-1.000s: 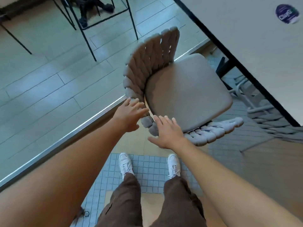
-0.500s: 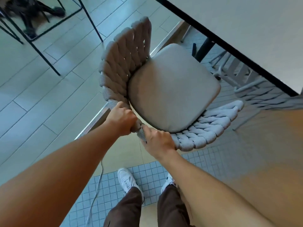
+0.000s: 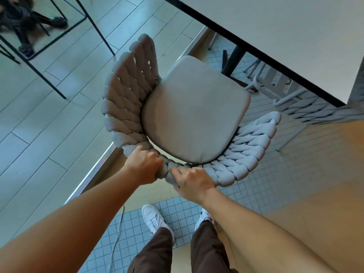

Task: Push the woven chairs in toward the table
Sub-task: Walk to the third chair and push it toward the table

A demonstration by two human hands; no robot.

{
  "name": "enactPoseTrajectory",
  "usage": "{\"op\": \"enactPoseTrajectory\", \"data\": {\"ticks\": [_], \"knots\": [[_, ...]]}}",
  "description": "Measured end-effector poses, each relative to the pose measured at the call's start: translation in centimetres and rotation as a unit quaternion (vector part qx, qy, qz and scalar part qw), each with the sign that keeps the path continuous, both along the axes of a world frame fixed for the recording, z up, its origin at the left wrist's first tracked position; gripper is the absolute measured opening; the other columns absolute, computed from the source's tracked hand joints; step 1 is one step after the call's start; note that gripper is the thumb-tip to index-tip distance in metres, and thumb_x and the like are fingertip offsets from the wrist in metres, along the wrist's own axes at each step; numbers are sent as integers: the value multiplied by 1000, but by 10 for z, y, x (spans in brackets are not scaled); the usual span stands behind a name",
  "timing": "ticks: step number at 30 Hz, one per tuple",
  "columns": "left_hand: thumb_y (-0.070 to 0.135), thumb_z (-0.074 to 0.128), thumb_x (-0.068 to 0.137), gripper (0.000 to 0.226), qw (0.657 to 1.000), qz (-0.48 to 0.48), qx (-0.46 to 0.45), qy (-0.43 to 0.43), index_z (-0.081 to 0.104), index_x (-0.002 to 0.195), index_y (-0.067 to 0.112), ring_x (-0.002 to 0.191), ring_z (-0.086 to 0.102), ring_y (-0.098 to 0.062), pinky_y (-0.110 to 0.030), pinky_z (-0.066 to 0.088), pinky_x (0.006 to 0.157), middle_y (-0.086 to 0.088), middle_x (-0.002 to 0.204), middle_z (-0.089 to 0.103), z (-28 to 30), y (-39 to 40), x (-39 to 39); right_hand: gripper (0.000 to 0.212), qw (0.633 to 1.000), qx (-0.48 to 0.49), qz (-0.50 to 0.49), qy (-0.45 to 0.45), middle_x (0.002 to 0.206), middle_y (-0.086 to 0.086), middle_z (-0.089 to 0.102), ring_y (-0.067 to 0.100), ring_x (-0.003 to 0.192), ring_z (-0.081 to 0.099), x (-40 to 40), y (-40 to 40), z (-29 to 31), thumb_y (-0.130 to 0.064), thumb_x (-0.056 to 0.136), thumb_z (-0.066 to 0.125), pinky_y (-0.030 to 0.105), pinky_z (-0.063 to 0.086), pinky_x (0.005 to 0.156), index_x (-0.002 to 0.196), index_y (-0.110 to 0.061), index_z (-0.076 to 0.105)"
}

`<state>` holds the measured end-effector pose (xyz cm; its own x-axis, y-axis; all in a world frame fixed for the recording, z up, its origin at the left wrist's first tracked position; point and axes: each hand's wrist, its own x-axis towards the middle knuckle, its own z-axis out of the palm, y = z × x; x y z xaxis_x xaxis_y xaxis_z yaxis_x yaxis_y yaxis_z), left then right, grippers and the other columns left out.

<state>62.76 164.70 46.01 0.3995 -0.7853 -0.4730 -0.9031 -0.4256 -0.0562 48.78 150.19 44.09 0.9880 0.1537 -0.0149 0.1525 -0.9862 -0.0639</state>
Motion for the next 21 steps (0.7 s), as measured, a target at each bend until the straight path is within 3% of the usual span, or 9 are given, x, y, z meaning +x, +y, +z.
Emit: {"op": "enactPoseTrajectory", "data": {"ticks": [6,11,16,19,21], "knots": [[43,53,86,22,999,-11,-25,18,64,103,34,92,67,-16,-37,46,89,10,98,69,-4,-14,8,32,999,25,-12,35,77,0,70,28,60,69,5,-16,-3,-25,73,75,33,50,49,102,-12,69],[47,57,76,40,996,-29,-82,30,62,112,32,98,67,-17,-30,45,84,10,101,71,-3,-15,1,54,996,41,-42,62,94,5,73,32,80,71,0,-21,1,-49,88,63,39,51,62,129,-14,58],[62,55,77,57,990,-64,-108,71,58,125,31,106,66,-19,-34,49,92,10,115,71,-10,-30,-19,60,992,33,-117,47,87,3,72,28,78,69,-26,-51,5,-70,83,57,39,51,66,104,-15,65],[69,53,79,54,989,-66,-114,64,60,115,28,96,68,-21,-31,50,77,9,107,72,-20,-44,-32,59,992,33,-108,55,82,4,73,29,75,69,-28,-61,4,-69,81,61,38,52,66,96,-13,69],[65,45,82,47,987,-69,-132,51,63,101,26,84,70,-24,-30,43,64,6,96,73,-24,-47,-34,58,992,28,-95,72,81,5,73,30,72,70,-23,-62,1,-69,79,63,36,51,63,93,-13,70]]}}
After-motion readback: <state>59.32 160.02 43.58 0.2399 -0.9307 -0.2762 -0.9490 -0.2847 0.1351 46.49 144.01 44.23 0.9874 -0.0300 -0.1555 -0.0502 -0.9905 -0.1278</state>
